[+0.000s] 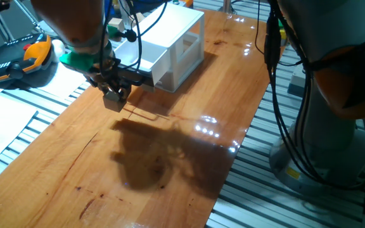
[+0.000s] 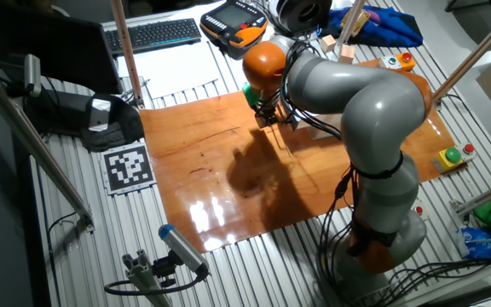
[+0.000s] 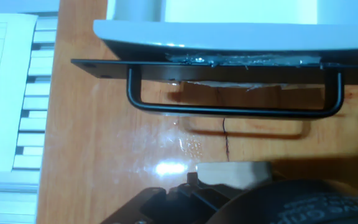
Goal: Put things in the drawer
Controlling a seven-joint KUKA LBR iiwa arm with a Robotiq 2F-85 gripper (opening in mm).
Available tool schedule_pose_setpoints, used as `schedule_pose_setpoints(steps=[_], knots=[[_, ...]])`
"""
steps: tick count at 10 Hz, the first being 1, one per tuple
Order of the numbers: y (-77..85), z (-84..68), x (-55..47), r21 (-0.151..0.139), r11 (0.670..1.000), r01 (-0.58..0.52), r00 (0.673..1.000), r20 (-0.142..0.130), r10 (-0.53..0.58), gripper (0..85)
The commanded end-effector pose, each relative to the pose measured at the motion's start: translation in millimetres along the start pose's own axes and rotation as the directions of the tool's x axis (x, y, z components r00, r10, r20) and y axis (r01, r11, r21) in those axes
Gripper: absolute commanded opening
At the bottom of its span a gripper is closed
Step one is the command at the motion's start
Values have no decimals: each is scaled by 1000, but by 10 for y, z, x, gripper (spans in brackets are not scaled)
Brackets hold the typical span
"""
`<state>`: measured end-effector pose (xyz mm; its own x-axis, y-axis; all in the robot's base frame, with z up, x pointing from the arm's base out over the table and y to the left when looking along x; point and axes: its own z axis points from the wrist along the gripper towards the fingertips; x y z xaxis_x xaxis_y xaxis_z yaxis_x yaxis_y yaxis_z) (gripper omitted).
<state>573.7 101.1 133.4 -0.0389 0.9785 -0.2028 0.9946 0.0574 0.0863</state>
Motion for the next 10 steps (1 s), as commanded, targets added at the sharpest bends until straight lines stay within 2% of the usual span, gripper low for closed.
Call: schedule_pose_setpoints(steps=[1, 2, 3, 4, 5, 6, 8, 9, 10], knots=[[-1, 0, 2, -3, 1000, 0, 1000, -7, 0, 0], [-1, 0, 2, -5, 1000, -6, 1000, -6, 6, 0], [-1, 0, 2, 11, 1000, -27, 1000, 14, 27, 0], [-1, 0, 2, 12, 999, -37, 998, 46, 36, 0], [-1, 0, 2, -2, 999, -39, 997, 63, 39, 0], [-1, 0, 2, -4, 999, -35, 998, 58, 35, 0], [-1, 0, 2, -20, 1000, -14, 1000, 7, 14, 0], [-1, 0, 2, -14, 1000, -12, 1000, -9, 12, 0], [-1, 0, 2, -2, 1000, -16, 1000, -12, 16, 0]])
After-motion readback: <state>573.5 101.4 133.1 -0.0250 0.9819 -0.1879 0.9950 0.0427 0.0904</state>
